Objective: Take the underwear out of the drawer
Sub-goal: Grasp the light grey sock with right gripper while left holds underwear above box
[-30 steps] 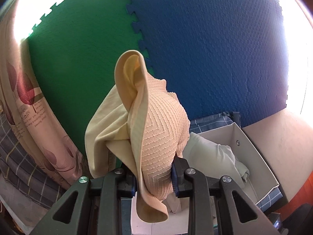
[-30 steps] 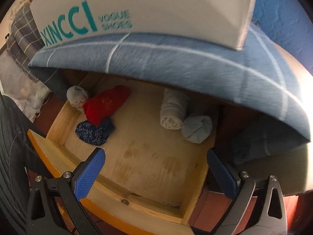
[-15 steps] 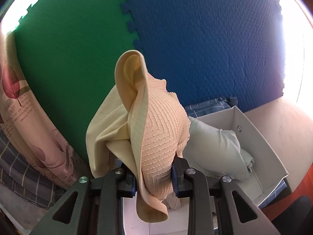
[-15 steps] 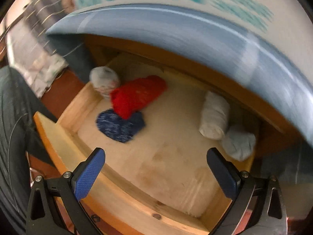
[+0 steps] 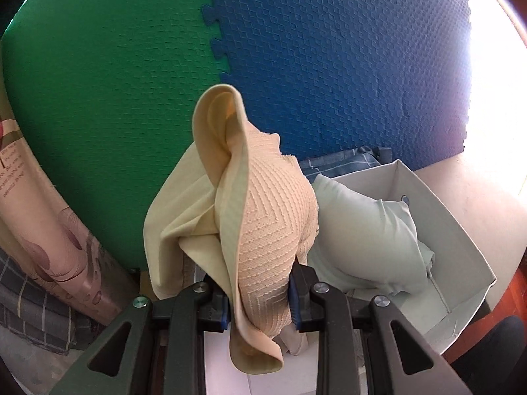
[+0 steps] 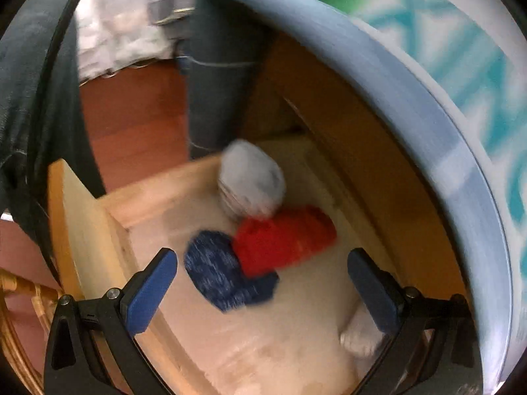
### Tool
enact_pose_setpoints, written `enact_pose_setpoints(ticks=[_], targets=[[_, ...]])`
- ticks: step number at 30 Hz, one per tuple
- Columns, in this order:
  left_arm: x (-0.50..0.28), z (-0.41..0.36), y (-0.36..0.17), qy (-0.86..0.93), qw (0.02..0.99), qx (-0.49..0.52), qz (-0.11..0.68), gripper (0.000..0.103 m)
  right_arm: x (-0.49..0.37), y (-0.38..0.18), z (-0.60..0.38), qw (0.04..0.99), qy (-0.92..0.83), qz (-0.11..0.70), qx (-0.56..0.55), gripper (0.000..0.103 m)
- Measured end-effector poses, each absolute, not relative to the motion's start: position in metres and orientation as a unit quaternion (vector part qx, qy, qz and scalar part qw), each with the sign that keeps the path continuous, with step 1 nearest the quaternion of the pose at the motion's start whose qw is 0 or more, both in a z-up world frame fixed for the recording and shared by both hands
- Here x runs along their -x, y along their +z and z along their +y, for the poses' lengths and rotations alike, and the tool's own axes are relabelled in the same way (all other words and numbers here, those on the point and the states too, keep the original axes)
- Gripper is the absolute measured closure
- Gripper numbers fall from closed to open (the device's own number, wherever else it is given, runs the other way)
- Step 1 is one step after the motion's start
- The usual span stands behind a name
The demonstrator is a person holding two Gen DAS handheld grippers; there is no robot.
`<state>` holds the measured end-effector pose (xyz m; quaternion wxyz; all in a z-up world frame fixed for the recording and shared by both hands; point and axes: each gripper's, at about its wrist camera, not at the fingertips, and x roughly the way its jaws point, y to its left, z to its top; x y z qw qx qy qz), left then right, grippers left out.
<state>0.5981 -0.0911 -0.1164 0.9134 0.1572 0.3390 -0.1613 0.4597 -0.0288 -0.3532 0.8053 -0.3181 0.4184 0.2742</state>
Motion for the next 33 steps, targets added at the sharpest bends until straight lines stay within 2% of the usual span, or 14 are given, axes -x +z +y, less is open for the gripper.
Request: enact_pose_setpoints(ticks=[6,7,13,15,16,17,18,26,33], targets=[[-0.603,-0.096,-0.125,-0.181,0.908,-0.16,0.342,0.077,-0.502,-0.369,-0.014,0.793,0.288,0.455,0.283,0.001],[-0.603,-0.095,-0.126,-0.183,0.908,-0.16,0.342,0.077,-0.507,-0.373,-0.013,0.796,0.282,0.452,0.287,0.004],[-0.611,-0.094,-0.136,-0.185,0.904,-0.156,0.353,0.077,-0.498,-0.405,0.024,0.768,0.292,0.4,0.407,0.002],[-0.613,-0.094,-0.139,-0.182,0.902,-0.158,0.358,0.077,-0.496,-0.418,0.029,0.752,0.299,0.394,0.436,0.007],[-0.613,-0.093,-0.141,-0.181,0.902,-0.157,0.359,0.077,-0.496,-0.423,0.03,0.742,0.309,0.399,0.441,0.044],[-0.613,-0.093,-0.142,-0.18,0.902,-0.157,0.36,0.077,-0.496,-0.43,0.03,0.735,0.304,0.404,0.452,0.091],[-0.613,-0.093,-0.143,-0.179,0.902,-0.156,0.361,0.077,-0.492,-0.436,0.027,0.73,0.295,0.407,0.464,0.087],[-0.609,-0.097,-0.145,-0.168,0.903,-0.153,0.364,0.077,-0.466,-0.395,-0.009,0.772,0.29,0.363,0.434,0.089],[-0.612,-0.101,-0.144,-0.147,0.905,-0.154,0.367,0.077,-0.455,-0.358,-0.051,0.811,0.26,0.373,0.368,0.089]])
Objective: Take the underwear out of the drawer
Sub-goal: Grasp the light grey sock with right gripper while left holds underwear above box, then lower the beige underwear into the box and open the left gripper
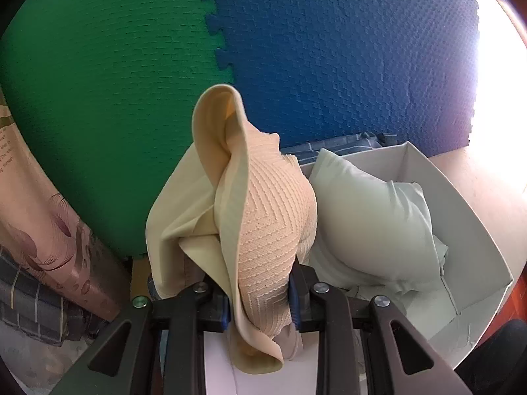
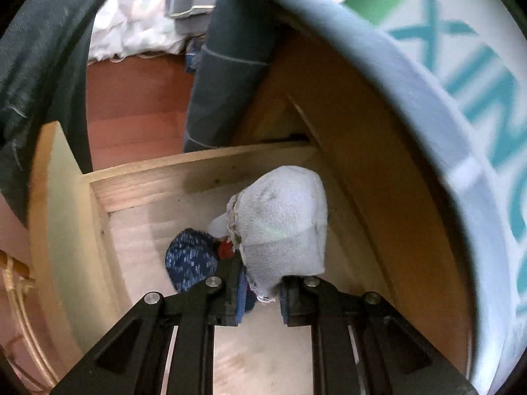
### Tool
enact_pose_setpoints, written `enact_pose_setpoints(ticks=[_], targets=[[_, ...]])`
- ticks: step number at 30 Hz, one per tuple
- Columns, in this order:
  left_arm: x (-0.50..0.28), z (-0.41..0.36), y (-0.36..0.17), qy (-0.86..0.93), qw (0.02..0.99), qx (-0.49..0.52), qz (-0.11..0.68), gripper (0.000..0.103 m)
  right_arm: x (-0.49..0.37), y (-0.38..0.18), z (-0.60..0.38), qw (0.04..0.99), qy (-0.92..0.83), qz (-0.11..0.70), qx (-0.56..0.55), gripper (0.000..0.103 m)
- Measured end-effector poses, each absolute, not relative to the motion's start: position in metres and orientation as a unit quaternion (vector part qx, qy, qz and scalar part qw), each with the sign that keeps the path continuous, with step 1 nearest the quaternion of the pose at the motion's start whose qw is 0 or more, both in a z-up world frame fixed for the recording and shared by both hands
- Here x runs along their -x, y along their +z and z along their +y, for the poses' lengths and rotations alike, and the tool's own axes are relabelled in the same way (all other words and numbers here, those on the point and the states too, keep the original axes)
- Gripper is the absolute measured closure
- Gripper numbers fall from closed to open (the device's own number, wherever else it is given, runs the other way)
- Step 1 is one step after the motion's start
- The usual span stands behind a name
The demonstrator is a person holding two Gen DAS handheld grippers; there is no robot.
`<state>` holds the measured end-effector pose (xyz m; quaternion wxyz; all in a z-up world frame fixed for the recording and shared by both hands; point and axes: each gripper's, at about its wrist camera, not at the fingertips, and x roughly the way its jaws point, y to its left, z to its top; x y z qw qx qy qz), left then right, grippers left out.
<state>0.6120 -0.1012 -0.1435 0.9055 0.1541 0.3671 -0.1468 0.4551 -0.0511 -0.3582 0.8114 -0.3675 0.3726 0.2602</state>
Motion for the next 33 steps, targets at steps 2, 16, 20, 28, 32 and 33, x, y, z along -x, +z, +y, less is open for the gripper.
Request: enact_pose_setpoints(ticks=[2,16,20,28,32,33], targets=[[-0.612,-0.102,-0.141,-0.138,0.906,-0.158,0.367,0.077,-0.452,-0.349,-0.061,0.824,0.25,0.373,0.346,0.089],[-0.628,-0.087,-0.176,-0.093,0.873,-0.164,0.45,0.077,-0.425,-0.309,-0.106,0.87,0.202,0.379,0.244,0.088],[-0.628,-0.091,-0.185,-0.08,0.869,-0.173,0.456,0.076,-0.421,-0.298,-0.114,0.877,0.194,0.377,0.227,0.088],[-0.621,-0.092,-0.182,-0.066,0.88,-0.143,0.449,0.051,-0.406,-0.282,-0.125,0.885,0.183,0.371,0.212,0.088],[-0.617,-0.091,-0.179,-0.07,0.884,-0.131,0.443,0.045,-0.402,-0.277,-0.13,0.888,0.177,0.371,0.205,0.087],[-0.615,-0.09,-0.177,-0.072,0.885,-0.127,0.441,0.043,-0.401,-0.276,-0.132,0.889,0.176,0.372,0.202,0.087]])
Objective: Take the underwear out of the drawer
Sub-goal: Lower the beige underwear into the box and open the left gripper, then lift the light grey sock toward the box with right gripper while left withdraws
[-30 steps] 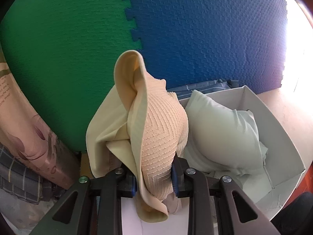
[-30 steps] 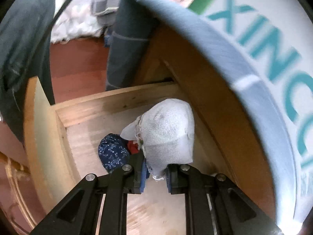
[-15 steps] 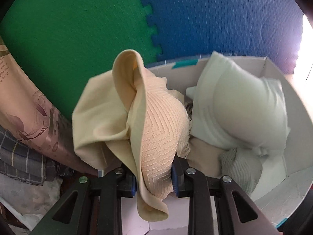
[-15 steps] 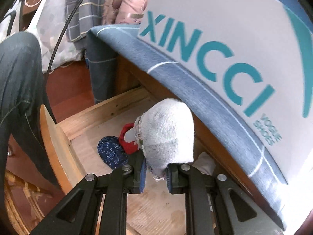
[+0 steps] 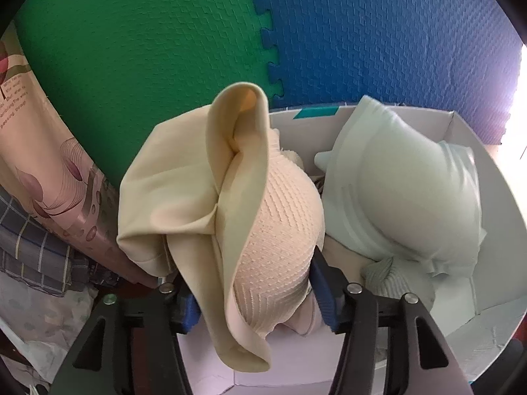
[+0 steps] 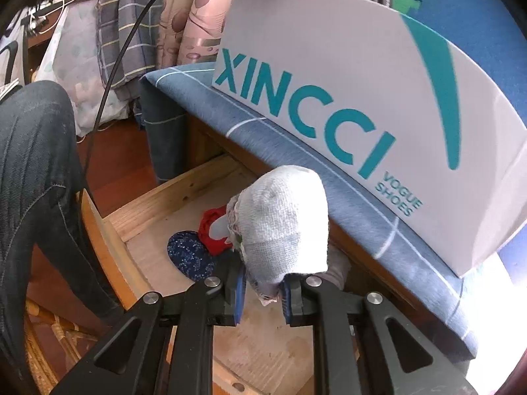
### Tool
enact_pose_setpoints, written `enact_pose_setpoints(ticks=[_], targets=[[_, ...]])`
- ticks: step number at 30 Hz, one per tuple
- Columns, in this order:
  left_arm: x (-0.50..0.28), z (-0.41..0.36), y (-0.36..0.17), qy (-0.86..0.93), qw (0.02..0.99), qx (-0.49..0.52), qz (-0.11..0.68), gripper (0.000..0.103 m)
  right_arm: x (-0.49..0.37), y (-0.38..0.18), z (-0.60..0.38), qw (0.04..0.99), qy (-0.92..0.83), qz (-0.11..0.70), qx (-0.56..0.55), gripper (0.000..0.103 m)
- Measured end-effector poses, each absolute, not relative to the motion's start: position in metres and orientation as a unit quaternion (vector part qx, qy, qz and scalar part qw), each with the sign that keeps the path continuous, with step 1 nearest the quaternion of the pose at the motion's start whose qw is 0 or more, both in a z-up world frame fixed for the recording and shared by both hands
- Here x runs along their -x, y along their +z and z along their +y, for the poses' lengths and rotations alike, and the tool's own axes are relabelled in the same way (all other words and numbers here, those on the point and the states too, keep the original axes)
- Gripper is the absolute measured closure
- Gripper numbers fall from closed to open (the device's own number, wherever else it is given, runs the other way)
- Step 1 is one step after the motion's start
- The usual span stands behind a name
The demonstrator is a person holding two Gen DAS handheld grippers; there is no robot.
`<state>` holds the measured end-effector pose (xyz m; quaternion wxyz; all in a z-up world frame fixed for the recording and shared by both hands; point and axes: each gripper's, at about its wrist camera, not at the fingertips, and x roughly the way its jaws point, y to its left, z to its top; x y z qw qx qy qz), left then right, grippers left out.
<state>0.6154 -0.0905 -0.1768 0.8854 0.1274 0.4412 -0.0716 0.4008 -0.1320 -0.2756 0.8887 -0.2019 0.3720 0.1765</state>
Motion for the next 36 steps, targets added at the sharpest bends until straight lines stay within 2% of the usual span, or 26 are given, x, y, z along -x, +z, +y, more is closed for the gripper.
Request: enact_pose_setpoints(ticks=[8,23,36], targets=[[-0.604,-0.088,-0.157,-0.085,0.9,-0.104,0.414,0.039,-0.397,-0.274,-0.142,0.891,0.165,0.38,0.187,0.086],[-0.572,-0.088,-0.108,-0.091,0.932,-0.108,0.335,0.039,-0.379,-0.271,-0.14,0.89,0.154,0.381,0.197,0.085],[-0.552,-0.077,-0.099,-0.104,0.941,-0.097,0.307,0.039,-0.368,-0.266,-0.152,0.892,0.133,0.393,0.179,0.084]])
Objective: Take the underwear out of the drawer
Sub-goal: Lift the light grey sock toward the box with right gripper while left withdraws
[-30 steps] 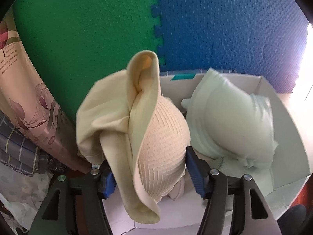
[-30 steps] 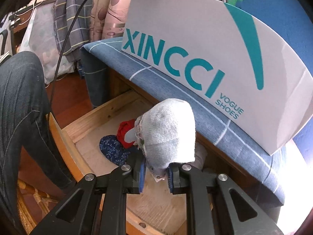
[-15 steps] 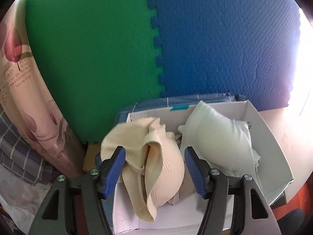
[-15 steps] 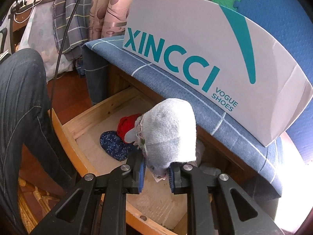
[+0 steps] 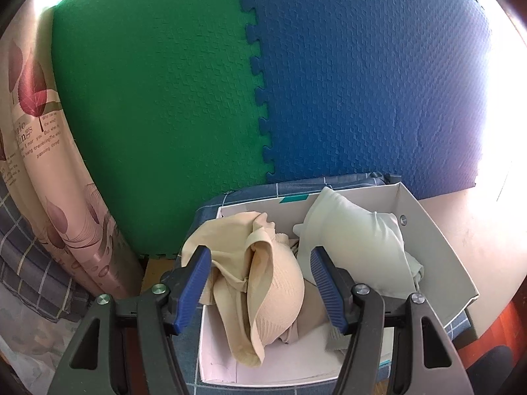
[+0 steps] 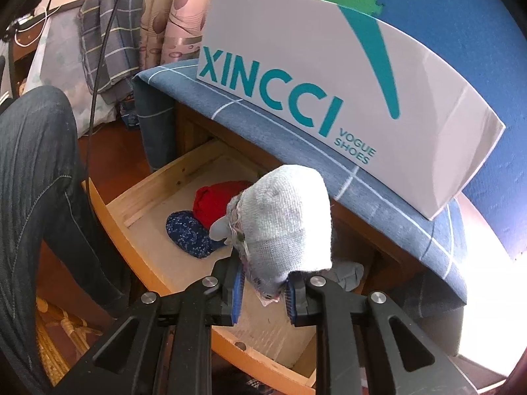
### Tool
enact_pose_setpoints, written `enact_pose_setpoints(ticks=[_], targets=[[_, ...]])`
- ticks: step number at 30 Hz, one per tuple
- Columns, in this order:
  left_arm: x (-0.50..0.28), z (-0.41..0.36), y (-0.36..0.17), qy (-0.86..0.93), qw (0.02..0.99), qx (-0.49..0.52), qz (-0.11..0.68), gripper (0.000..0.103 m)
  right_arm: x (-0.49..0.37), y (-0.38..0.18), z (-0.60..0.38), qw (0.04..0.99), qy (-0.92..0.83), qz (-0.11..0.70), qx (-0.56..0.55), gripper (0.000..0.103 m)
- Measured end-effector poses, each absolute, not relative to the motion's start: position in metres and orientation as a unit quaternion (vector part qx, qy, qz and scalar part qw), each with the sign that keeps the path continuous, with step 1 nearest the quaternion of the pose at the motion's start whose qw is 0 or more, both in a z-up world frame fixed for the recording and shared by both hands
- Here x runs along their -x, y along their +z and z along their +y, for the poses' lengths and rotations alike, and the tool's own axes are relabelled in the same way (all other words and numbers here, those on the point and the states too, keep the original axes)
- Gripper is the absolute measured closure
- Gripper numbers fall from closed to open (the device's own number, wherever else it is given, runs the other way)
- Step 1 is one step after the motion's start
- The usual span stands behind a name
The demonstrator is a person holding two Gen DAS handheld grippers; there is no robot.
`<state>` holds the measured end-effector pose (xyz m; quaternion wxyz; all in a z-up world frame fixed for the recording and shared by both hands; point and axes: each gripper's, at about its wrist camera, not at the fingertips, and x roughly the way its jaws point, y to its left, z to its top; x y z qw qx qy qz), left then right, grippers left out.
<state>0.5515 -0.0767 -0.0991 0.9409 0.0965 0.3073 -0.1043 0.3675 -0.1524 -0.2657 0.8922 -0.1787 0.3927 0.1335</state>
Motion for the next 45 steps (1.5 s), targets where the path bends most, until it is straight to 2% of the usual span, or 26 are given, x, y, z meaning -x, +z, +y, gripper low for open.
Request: enact_pose_setpoints(ticks=[15,27,45], targets=[[-0.542,-0.031,-0.106,-0.084,0.949,-0.066,0.295,0.039,-0.365,-0.239,-0.161,0.899,0.106,0.388,0.174,0.083],[-0.531,0.008,-0.122,-0.064,0.953,-0.04,0.294,0.039,-0.377,-0.192,-0.168,0.916,0.093,0.354,0.164,0.083],[-0.483,0.065,-0.181,-0.025,0.947,-0.006,0.321,0.039,-0.407,-0.128,-0.178,0.94,0.08,0.302,0.138,0.082]])
